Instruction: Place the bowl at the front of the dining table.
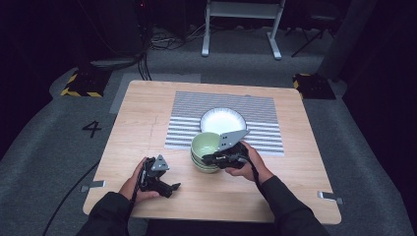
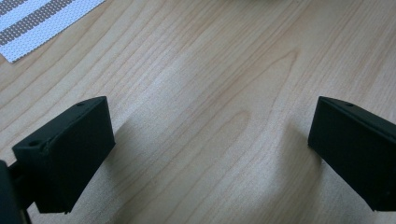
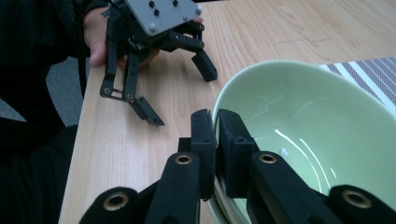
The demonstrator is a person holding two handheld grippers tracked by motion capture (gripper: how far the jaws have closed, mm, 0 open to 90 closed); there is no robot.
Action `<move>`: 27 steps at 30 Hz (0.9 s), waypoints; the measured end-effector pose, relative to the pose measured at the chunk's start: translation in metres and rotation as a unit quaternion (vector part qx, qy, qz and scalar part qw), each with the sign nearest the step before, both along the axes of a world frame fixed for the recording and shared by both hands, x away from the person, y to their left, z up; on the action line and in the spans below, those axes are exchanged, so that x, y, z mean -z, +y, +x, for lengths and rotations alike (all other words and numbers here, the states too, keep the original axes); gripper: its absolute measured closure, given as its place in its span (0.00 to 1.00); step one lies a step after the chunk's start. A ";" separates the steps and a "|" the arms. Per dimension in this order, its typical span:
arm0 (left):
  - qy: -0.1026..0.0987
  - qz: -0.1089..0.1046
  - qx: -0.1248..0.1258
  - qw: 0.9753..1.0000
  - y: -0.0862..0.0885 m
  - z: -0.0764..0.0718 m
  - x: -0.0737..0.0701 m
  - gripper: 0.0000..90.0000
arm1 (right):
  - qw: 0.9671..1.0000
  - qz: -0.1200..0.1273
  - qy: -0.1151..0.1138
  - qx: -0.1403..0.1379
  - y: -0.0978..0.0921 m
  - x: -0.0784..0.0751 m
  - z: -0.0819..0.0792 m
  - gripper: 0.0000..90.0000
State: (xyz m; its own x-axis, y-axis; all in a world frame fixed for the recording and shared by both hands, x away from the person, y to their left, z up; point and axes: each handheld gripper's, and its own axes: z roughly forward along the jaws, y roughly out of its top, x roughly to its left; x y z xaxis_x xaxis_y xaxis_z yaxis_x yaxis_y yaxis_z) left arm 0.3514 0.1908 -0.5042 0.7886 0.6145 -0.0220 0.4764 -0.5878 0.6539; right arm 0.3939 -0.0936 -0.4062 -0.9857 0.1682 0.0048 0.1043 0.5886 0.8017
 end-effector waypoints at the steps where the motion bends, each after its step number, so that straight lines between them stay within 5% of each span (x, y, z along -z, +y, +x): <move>1: 0.000 0.000 0.000 1.000 0.000 0.000 0.000 0.00 | 1.000 0.005 0.000 0.000 0.000 -0.001 0.000 0.96; 16: 0.000 0.001 0.000 1.000 0.000 0.000 0.000 0.00 | 1.000 -0.015 -0.023 -0.008 0.003 -0.004 -0.004 0.97; 22: 0.000 0.001 0.000 1.000 0.000 0.000 0.000 0.00 | 0.999 -0.027 -0.026 -0.015 0.004 -0.001 0.000 0.83; 27: 0.000 0.000 0.000 1.000 0.000 0.000 0.000 0.00 | 0.999 -0.042 -0.006 -0.024 0.002 0.003 0.007 0.71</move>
State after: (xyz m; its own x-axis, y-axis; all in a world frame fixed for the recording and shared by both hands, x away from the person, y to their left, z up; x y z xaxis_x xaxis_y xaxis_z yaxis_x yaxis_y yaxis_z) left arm 0.3514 0.1908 -0.5042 0.7884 0.6147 -0.0218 0.4763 -0.5877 0.6540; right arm 0.4012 -0.0912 -0.4091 -0.9927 0.1192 -0.0192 0.0646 0.6587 0.7496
